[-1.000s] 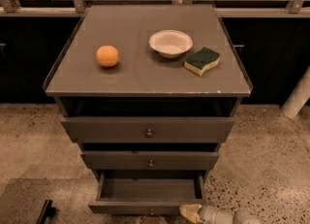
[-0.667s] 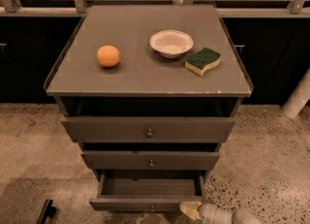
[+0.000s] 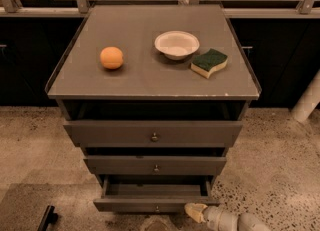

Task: Close bottom drawer

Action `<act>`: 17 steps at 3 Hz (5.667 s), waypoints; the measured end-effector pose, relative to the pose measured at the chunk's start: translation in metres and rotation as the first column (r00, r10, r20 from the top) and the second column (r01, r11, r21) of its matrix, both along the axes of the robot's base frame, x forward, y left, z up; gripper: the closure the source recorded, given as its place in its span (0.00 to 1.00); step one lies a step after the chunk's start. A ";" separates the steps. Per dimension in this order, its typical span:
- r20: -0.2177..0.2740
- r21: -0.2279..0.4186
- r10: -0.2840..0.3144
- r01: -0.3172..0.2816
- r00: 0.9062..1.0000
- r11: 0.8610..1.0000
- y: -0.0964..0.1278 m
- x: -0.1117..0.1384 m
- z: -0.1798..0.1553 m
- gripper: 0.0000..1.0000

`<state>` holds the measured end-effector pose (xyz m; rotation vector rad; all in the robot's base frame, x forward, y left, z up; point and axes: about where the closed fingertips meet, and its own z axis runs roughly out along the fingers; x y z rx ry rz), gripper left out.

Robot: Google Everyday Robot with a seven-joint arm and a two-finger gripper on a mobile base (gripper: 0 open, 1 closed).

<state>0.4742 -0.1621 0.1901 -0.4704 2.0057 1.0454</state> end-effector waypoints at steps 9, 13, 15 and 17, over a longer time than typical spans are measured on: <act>0.110 -0.004 -0.183 0.184 0.977 0.983 -0.023 0.039 0.049 1.00; -0.074 -0.102 -0.188 0.180 0.979 0.978 -0.012 0.074 -0.002 1.00; -0.112 -0.154 -0.235 0.217 0.965 0.964 -0.021 0.097 -0.013 1.00; -0.102 -0.099 -0.233 0.223 0.967 0.970 -0.030 0.069 -0.006 1.00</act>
Offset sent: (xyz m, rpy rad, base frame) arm 0.0225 -0.0073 -0.0338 0.0521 0.0485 -0.0603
